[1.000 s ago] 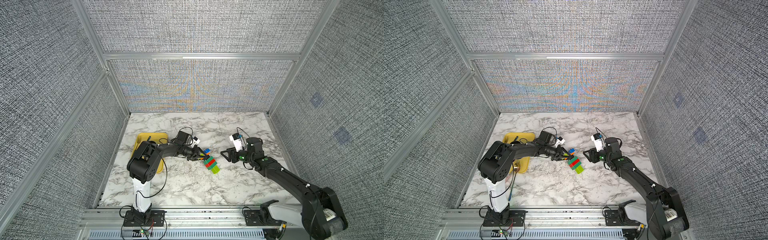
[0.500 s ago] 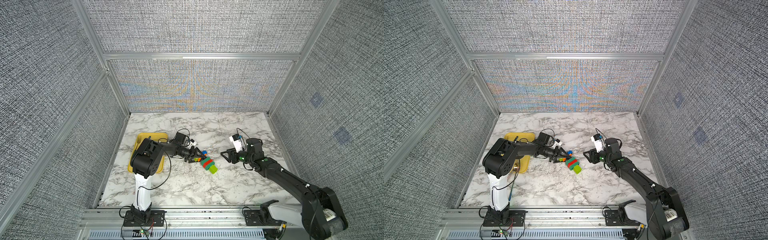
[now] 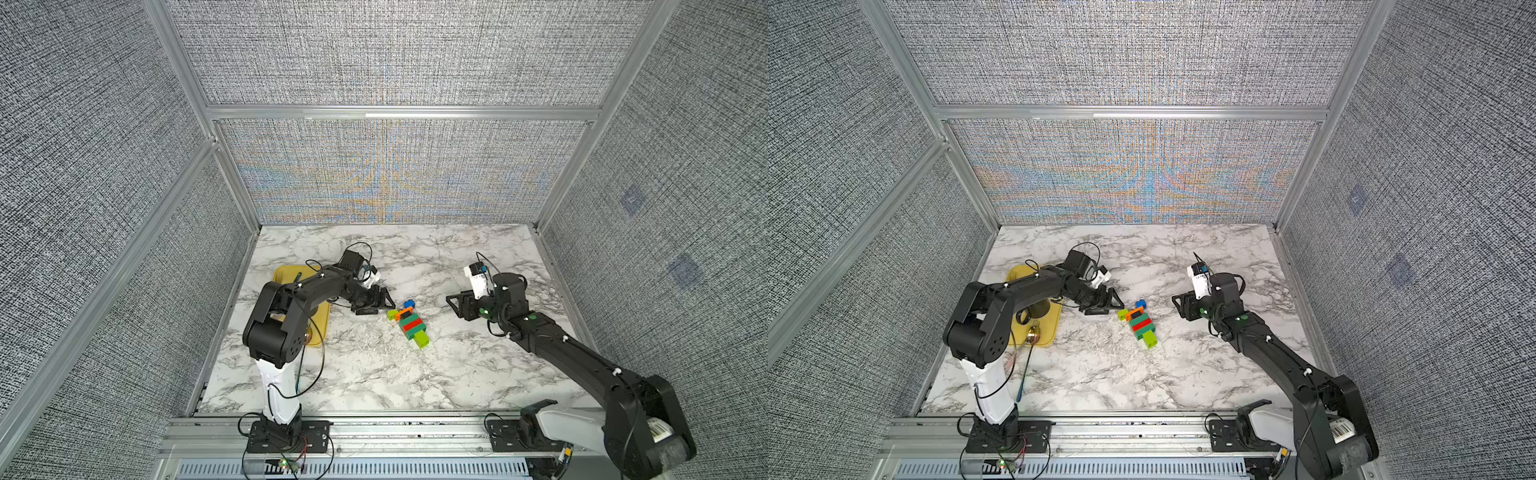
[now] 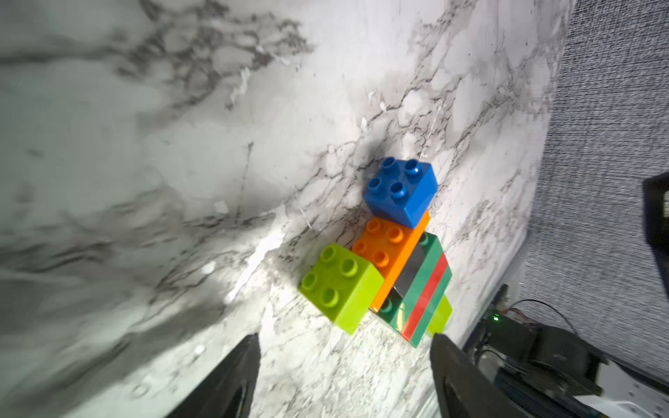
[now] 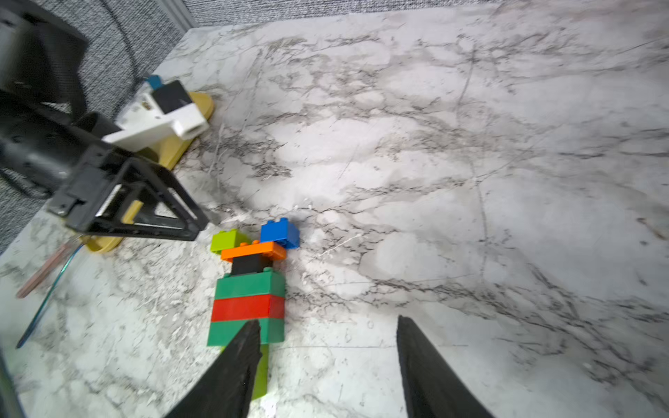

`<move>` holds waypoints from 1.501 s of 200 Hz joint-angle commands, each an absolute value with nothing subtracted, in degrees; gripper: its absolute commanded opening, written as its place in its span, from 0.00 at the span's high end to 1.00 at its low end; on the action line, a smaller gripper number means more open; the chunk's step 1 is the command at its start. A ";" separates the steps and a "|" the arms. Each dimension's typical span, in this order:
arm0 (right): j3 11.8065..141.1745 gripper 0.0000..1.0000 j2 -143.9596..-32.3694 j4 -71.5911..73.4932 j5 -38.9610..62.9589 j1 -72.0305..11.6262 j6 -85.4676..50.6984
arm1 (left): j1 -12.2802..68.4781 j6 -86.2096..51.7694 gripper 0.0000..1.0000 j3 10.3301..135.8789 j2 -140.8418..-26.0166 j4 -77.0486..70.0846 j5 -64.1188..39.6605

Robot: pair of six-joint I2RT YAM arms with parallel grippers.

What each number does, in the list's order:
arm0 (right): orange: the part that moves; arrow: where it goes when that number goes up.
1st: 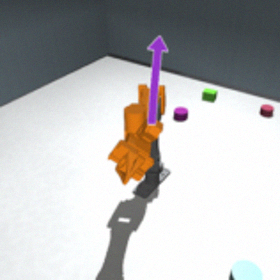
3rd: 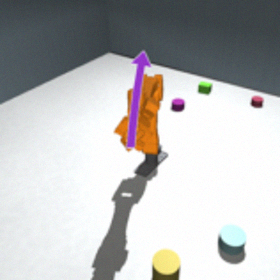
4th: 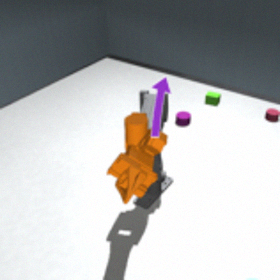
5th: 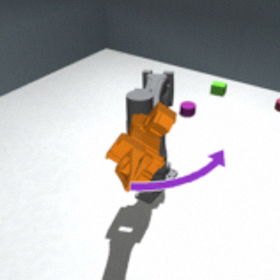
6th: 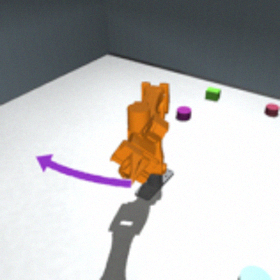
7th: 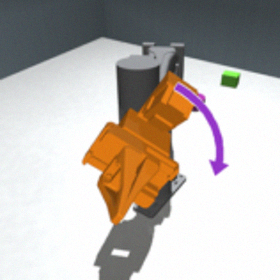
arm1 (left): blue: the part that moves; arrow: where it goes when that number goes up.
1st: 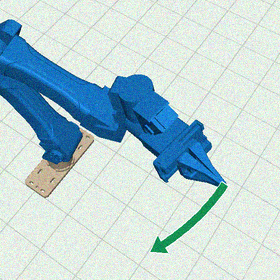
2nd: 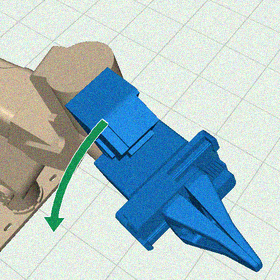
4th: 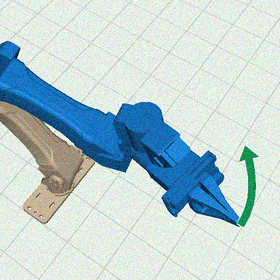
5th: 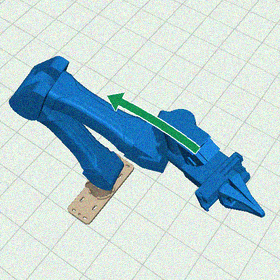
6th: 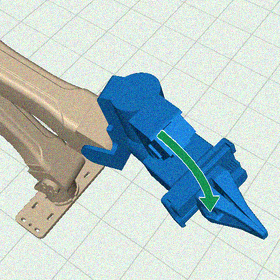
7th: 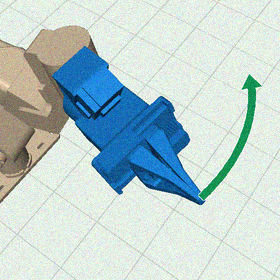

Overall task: Assemble a carrot with lego
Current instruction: Adjust the lego brick at the center of the board, then reset both arms

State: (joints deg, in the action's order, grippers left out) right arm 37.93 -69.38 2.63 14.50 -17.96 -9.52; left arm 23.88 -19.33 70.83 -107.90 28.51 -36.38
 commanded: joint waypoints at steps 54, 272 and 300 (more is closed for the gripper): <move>33.17 0.28 -67.25 16.99 -19.36 -17.83 -8.39 | 23.84 -9.29 0.19 57.81 -82.33 13.47 6.50; 10.04 0.11 -79.95 70.98 -11.08 -6.84 5.01 | 5.20 2.07 0.00 19.86 -72.60 -38.12 12.21; 10.55 0.11 -83.55 72.63 -8.71 -4.87 3.51 | 4.68 0.33 0.00 19.90 -76.44 -43.02 9.31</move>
State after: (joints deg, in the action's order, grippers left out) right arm 10.55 -82.24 66.98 -12.86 -6.35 4.64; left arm 5.06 2.37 20.47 -73.76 -37.65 13.37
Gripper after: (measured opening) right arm 0.886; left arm 0.999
